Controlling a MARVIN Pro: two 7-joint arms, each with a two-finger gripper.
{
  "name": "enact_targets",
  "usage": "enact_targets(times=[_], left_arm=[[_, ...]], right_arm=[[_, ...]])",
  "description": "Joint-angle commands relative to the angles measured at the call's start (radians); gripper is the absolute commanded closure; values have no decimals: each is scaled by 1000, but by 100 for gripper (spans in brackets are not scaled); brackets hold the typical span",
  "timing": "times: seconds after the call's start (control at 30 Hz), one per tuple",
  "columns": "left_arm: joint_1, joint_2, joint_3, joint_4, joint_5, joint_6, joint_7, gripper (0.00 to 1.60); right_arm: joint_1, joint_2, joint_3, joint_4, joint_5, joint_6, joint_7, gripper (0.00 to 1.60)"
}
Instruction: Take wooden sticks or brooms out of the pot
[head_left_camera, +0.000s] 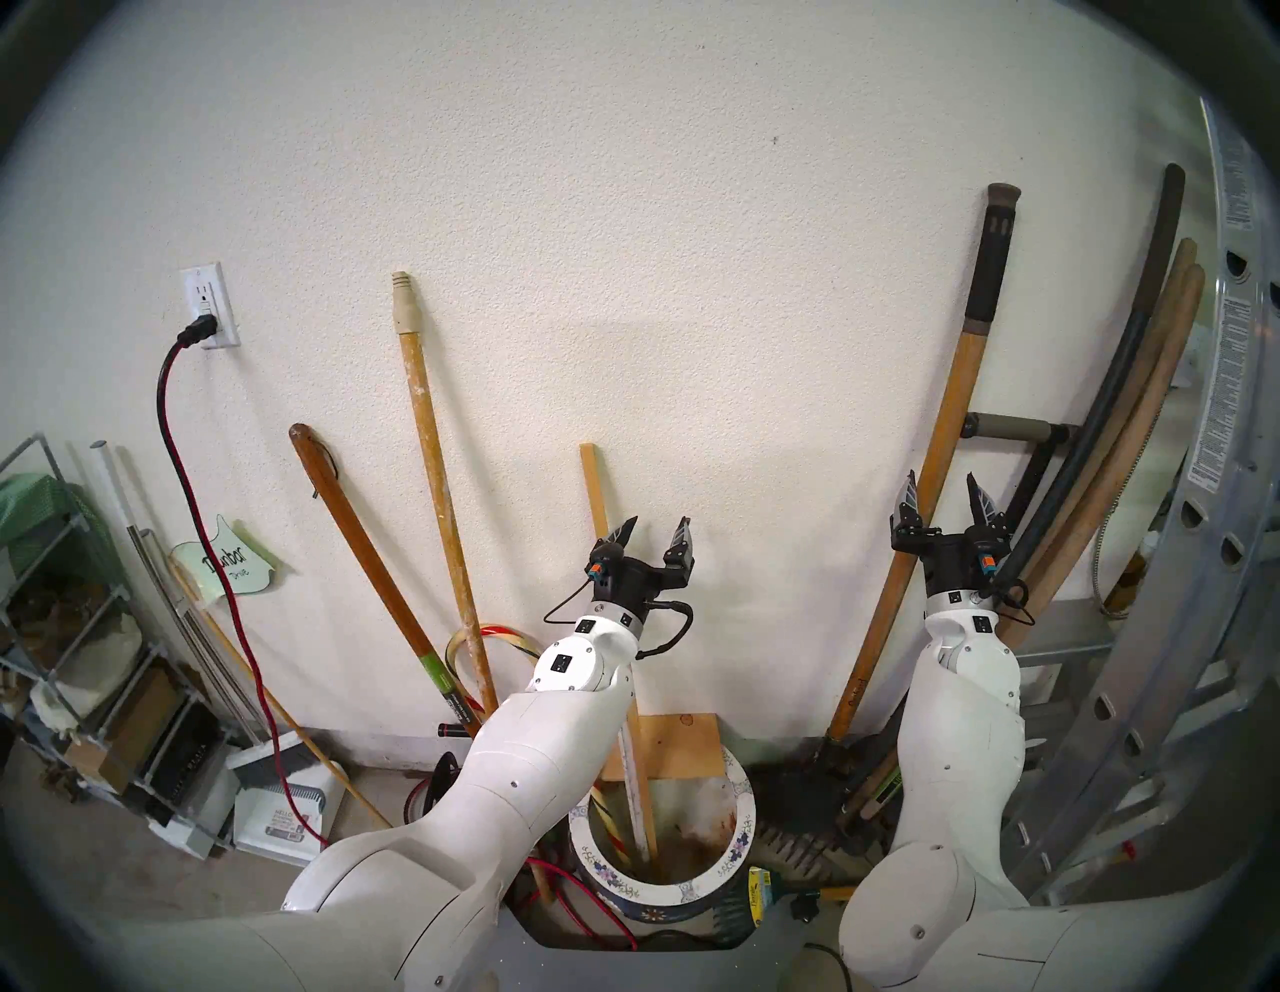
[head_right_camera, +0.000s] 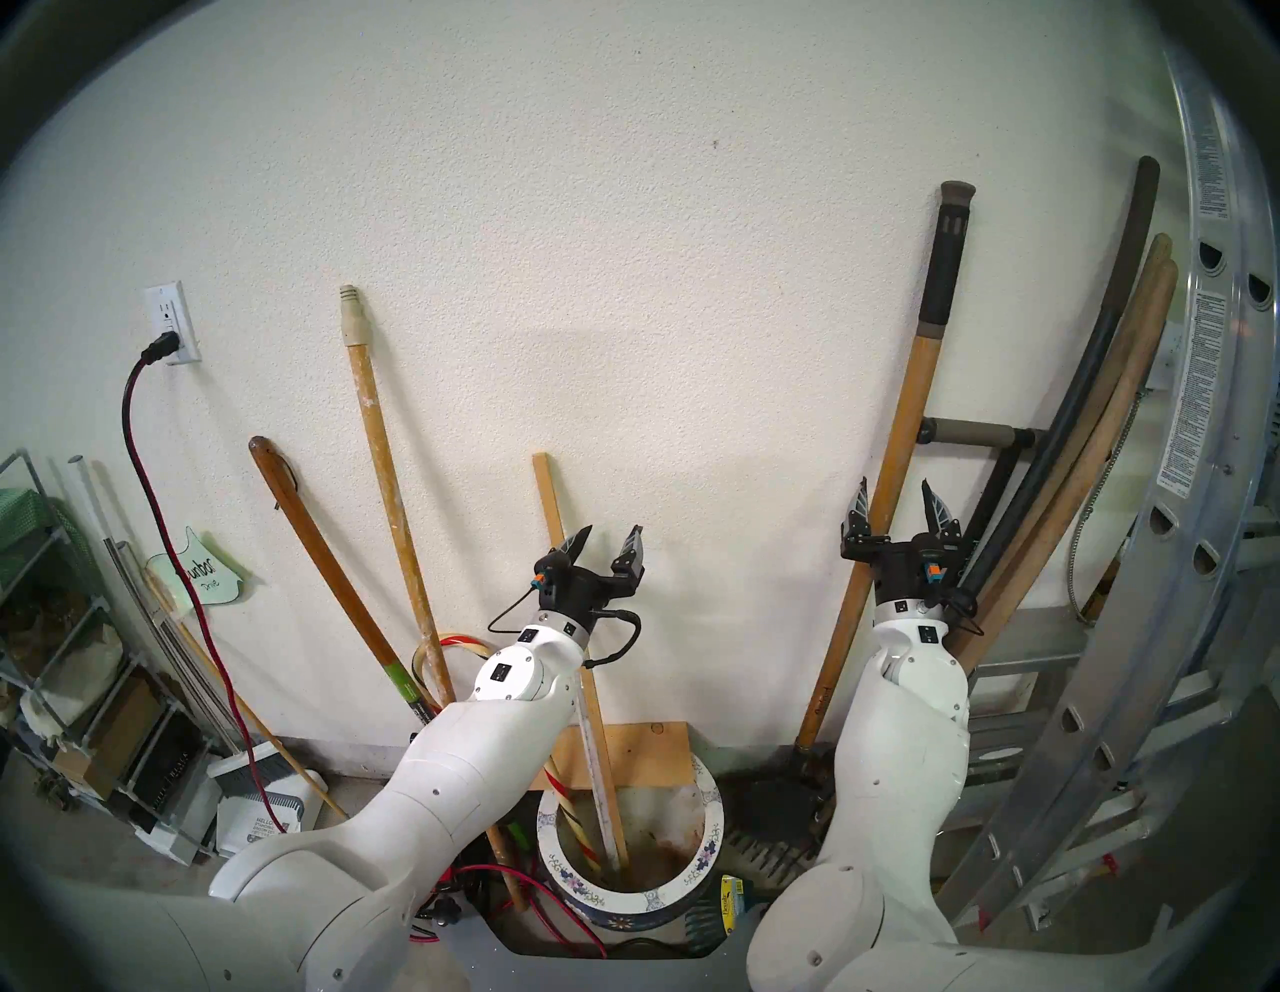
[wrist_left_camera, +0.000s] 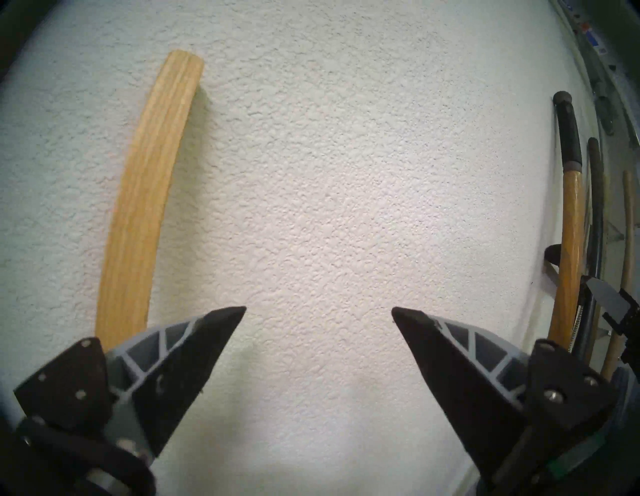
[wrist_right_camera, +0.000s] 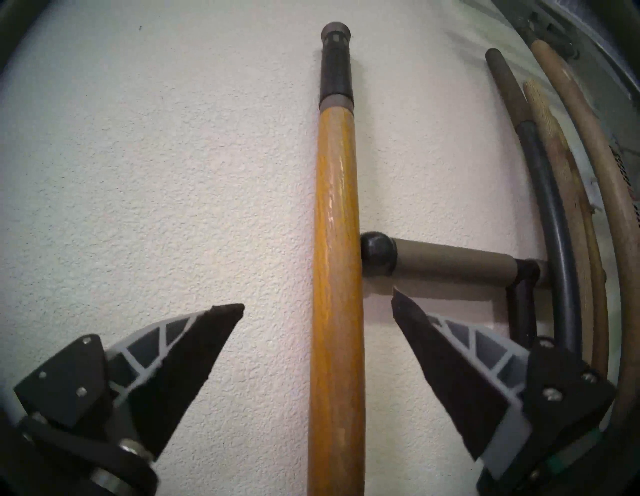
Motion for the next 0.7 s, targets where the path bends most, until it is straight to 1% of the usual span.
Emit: enact_targets(times=[0.0,0.1,0.13,0.23,0.27,0.3,0.37,0.57,0.6,0.67], left_arm=[[68,39,-11,-110,-10,24,4,0],[101,58,-20,-168,-15,38,9,0],[120,69,-27,-197,-17,45,16,0],[157,91,-34,-255,-8,62,37,0],[161,96,-37,-256,-5,57,40,0],[179,105,-40,-281,-7,68,46,0],[199,120,-44,-304,2,67,57,0],[288,171,-65,-414,12,111,109,0],[291,181,-62,-421,10,113,118,0],[328,200,-64,-458,30,118,141,0]], right_arm=[[-35,-42,-33,-38,-11,-30,24,0],[-54,-47,-54,-49,-21,-25,54,0],[-64,-45,-70,-44,-28,-17,75,0],[-77,-44,-87,-40,-26,-4,102,0],[-78,-41,-93,-34,-27,-2,106,0],[-83,-41,-97,-34,-25,3,116,0],[-87,-41,-102,-31,-25,9,126,0],[-104,-38,-120,-29,-22,49,169,0],[-106,-36,-123,-27,-22,57,177,0],[-112,-35,-128,-24,-23,76,194,0]])
